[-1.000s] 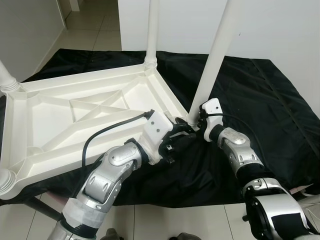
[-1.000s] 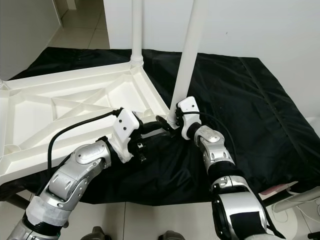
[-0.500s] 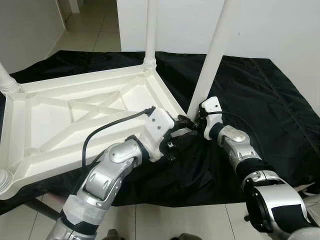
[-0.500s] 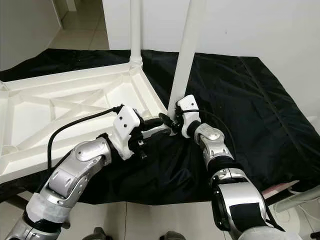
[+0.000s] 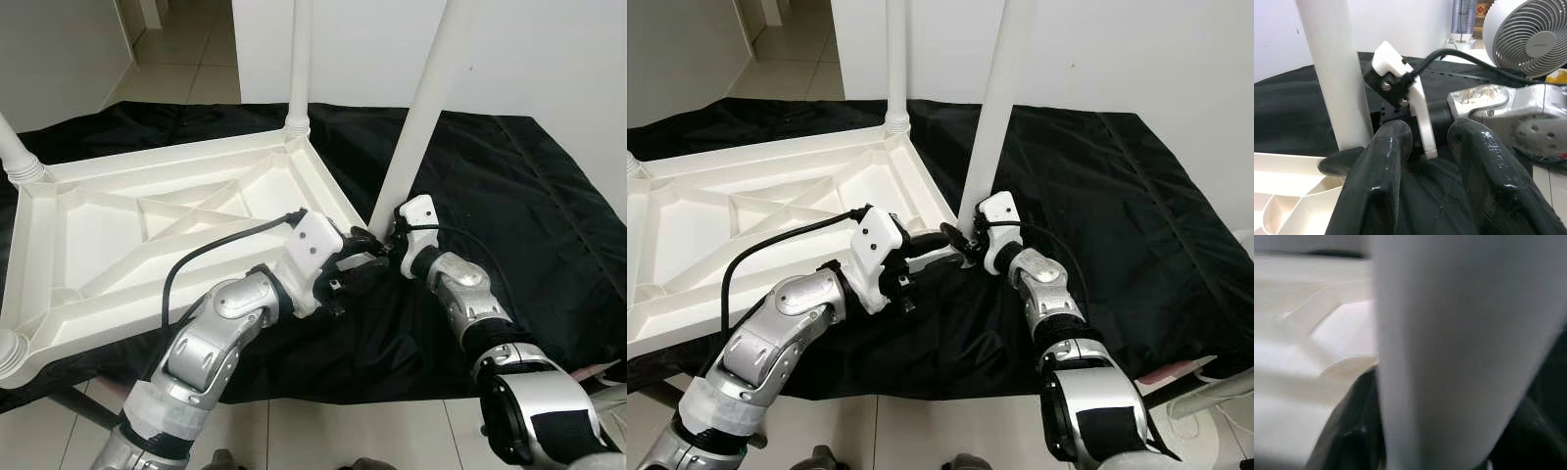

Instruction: Building children table

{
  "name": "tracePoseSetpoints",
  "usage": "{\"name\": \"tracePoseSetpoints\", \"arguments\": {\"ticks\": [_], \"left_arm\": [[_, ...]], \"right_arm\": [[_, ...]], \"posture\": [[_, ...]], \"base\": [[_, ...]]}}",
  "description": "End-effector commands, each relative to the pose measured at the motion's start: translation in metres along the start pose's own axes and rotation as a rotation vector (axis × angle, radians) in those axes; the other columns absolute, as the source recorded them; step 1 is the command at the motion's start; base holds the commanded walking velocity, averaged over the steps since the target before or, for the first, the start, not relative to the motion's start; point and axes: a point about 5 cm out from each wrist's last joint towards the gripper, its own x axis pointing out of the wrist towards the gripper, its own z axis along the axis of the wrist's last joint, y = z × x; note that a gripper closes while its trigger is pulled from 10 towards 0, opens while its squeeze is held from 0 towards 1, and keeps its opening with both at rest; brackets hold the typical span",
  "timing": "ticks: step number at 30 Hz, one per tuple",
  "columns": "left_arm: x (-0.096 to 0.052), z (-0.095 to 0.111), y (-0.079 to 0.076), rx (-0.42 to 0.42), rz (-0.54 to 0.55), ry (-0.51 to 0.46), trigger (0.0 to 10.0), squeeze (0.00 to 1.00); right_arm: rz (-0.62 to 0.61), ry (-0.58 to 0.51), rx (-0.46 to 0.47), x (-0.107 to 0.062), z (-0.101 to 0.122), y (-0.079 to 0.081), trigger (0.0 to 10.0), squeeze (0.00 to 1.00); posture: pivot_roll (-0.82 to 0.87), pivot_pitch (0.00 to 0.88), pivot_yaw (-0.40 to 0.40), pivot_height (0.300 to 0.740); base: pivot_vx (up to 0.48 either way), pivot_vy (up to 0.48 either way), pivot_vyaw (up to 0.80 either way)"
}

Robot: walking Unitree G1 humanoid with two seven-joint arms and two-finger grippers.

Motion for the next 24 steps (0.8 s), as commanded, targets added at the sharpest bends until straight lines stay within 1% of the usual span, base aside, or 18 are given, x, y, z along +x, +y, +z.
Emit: {"name": "tracePoseSetpoints", "arguments": {"ticks": [1,2,4,5,6,7,8,9,10,12,13,14,15,16,17,18,20,24], "left_arm": [[0.001,-0.002,-0.002,-0.007,-0.032,0.005,10.0,0.0],[0.001,-0.002,-0.002,-0.008,-0.033,0.004,10.0,0.0],[0.001,-0.002,-0.002,-0.008,-0.033,0.004,10.0,0.0],[0.001,-0.002,-0.002,-0.009,-0.033,0.004,10.0,0.0],[0.001,-0.002,-0.003,-0.011,-0.033,0.004,10.0,0.0],[0.001,-0.002,-0.003,-0.011,-0.033,0.004,10.0,0.0],[0.001,-0.002,-0.004,-0.014,-0.034,0.005,10.0,0.0],[0.001,-0.003,-0.004,-0.015,-0.034,0.005,10.0,0.0],[0.001,-0.003,-0.004,-0.015,-0.034,0.005,10.0,0.0],[0.001,-0.003,-0.004,-0.016,-0.034,0.006,10.0,0.0],[0.001,-0.003,-0.004,-0.016,-0.034,0.006,10.0,0.0],[0.001,-0.003,-0.005,-0.017,-0.033,0.006,10.0,0.0],[0.001,-0.003,-0.005,-0.017,-0.033,0.006,10.0,0.0],[0.001,-0.003,-0.005,-0.018,-0.032,0.005,10.0,0.0],[0.001,-0.003,-0.005,-0.018,-0.032,0.005,10.0,0.0],[0.002,-0.003,-0.005,-0.019,-0.031,0.004,10.0,0.0],[0.002,-0.003,-0.005,-0.02,-0.031,0.003,10.0,0.0],[0.001,-0.003,-0.004,-0.021,-0.029,0.004,10.0,0.0]], "right_arm": [[-0.063,0.06,0.037,-0.005,-0.013,-0.003,10.0,0.0],[-0.104,0.059,0.063,-0.004,-0.013,-0.002,10.0,0.0],[-0.104,0.059,0.063,-0.004,-0.013,-0.002,10.0,0.0],[-0.144,0.049,0.09,-0.002,-0.011,0.002,10.0,0.0],[-0.236,0.04,0.139,0.002,-0.01,0.007,10.0,0.0],[-0.236,0.04,0.139,0.002,-0.01,0.007,10.0,0.0],[-0.398,0.041,0.206,0.005,-0.01,0.014,10.0,0.0],[-0.46,0.046,0.225,0.005,-0.01,0.016,10.0,0.0],[-0.46,0.046,0.225,0.005,-0.01,0.016,10.0,0.0],[-0.556,0.039,0.228,0.006,-0.008,0.023,10.0,0.0],[-0.556,0.039,0.228,0.006,-0.008,0.023,10.0,0.0],[-0.599,0.035,0.232,0.006,-0.007,0.029,10.0,0.0],[-0.599,0.035,0.232,0.006,-0.007,0.029,10.0,0.0],[-0.599,0.031,0.23,0.008,-0.007,0.04,10.0,0.0],[-0.599,0.031,0.23,0.008,-0.007,0.04,10.0,0.0],[-0.582,0.031,0.23,0.01,-0.006,0.048,10.0,0.0],[-0.564,0.024,0.218,0.01,-0.004,0.052,10.0,0.0],[-0.564,0.008,0.18,0.007,0.001,0.048,10.0,0.0]], "posture": [[-0.04,0.0,-0.004,0.74],[-0.04,0.0,-0.004,0.74],[-0.04,0.0,-0.004,0.74],[-0.04,0.0,-0.004,0.74],[-0.04,0.0,-0.003,0.74],[-0.04,0.0,-0.003,0.74],[-0.04,0.0,-0.005,0.74],[-0.04,0.0,-0.005,0.74],[-0.04,0.0,-0.005,0.74],[-0.04,0.0,-0.008,0.74],[-0.04,0.0,-0.008,0.74],[-0.04,0.0,-0.009,0.74],[-0.04,0.0,-0.009,0.74],[-0.04,0.0,-0.013,0.74],[-0.04,0.0,-0.013,0.74],[-0.04,0.0,-0.013,0.74],[-0.04,0.0,-0.015,0.74],[-0.04,0.0,-0.011,0.74]], "base": [[0.0,0.0,0.0],[0.0,0.0,0.0],[0.0,0.0,0.0],[0.0,0.0,0.0],[0.0,0.0,0.0],[0.0,0.0,0.0],[0.0,0.0,0.0],[0.0,0.0,0.0],[0.0,0.0,0.0],[0.0,0.0,0.0],[0.0,0.0,0.0],[0.0,0.0,0.0],[0.0,0.0,0.0],[0.0,0.0,0.0],[0.0,0.0,0.0],[0.0,0.0,0.0],[0.0,0.0,0.0],[0.0,0.0,0.0]]}}
